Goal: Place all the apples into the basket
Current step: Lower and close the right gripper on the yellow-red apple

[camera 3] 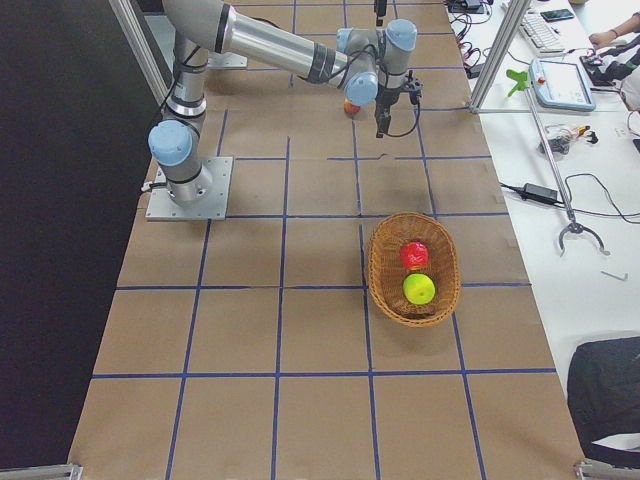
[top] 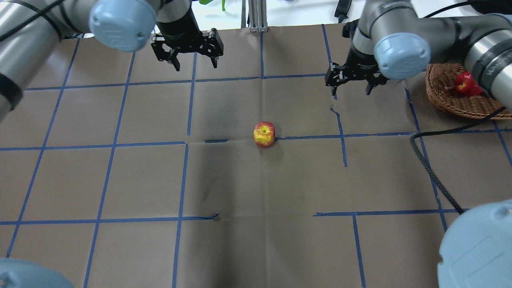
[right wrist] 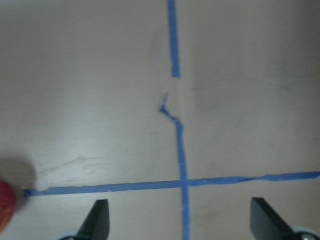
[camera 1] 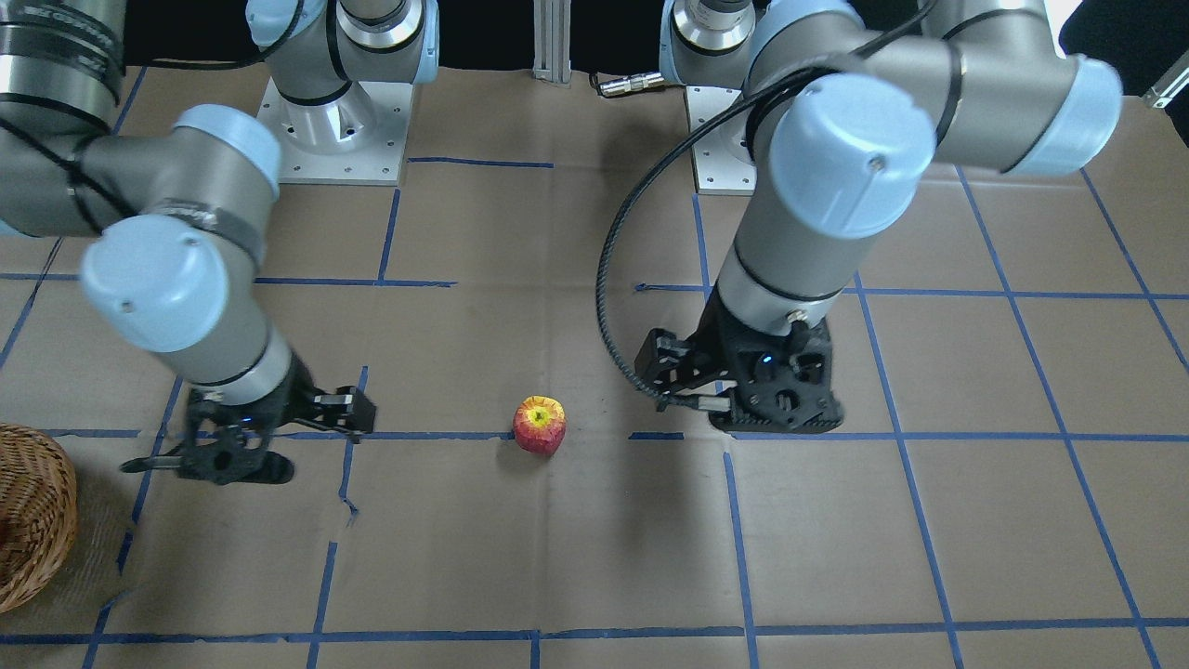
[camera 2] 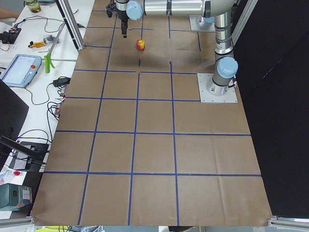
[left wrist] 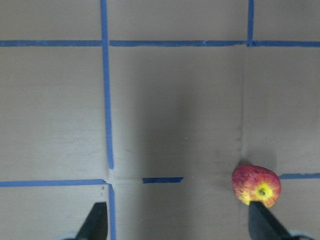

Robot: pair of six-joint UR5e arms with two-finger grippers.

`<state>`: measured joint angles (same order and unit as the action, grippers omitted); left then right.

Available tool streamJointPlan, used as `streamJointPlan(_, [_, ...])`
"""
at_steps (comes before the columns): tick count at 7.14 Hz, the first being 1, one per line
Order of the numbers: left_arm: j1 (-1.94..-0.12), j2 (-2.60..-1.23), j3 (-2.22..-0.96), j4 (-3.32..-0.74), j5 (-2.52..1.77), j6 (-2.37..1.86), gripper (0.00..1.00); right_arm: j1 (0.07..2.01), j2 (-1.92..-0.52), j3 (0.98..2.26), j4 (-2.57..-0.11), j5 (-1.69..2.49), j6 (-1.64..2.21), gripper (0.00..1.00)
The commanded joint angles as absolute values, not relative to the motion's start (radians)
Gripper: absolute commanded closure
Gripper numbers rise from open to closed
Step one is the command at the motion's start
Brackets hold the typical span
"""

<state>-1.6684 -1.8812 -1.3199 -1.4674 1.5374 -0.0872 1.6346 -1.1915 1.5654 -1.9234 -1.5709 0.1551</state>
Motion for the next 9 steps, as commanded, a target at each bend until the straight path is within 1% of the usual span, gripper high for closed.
streamJointPlan(1, [-1.583,-1.737,-1.324,-1.618,1.554,0.059,0.02,1.835,-1.123,1.552,-2.017,-1.574,0.492,0.01])
streamJointPlan(2, [-1.571,-1.671,-1.365,-1.667,1.552,0.063,0.02,1.901,-1.085,1.548,-2.064,-1.586,0.565,0.01])
streamJointPlan(4, [-1.563,-1.516,-1.588,-1.626,1.545,0.071,0.02,1.925,-1.04,1.546,-2.074,-1.577,0.601,0.01])
streamJointPlan(5, [-1.56,-1.503,-1.626,-1.535,1.554,0.075,0.02,1.936,-1.029,1.548,-2.082,-1.571,0.6,0.01])
streamJointPlan(6, [-1.556,-1.502,-1.628,-1.534,1.555,0.077,0.02,1.951,-1.003,1.549,-2.097,-1.572,0.598,0.01])
streamJointPlan(7, [-1.542,-1.5,-1.62,-1.549,1.606,0.078,0.02,1.966,-0.98,1.551,-2.103,-1.574,0.592,0.07])
streamJointPlan(8, [-1.531,-1.499,-1.62,-1.551,1.612,0.077,0.02,1.968,-0.973,1.552,-2.102,-1.575,0.588,0.27])
streamJointPlan(9, [-1.531,-1.505,-1.617,-1.551,1.606,0.072,0.02,1.968,-0.976,1.551,-2.097,-1.574,0.583,0.61])
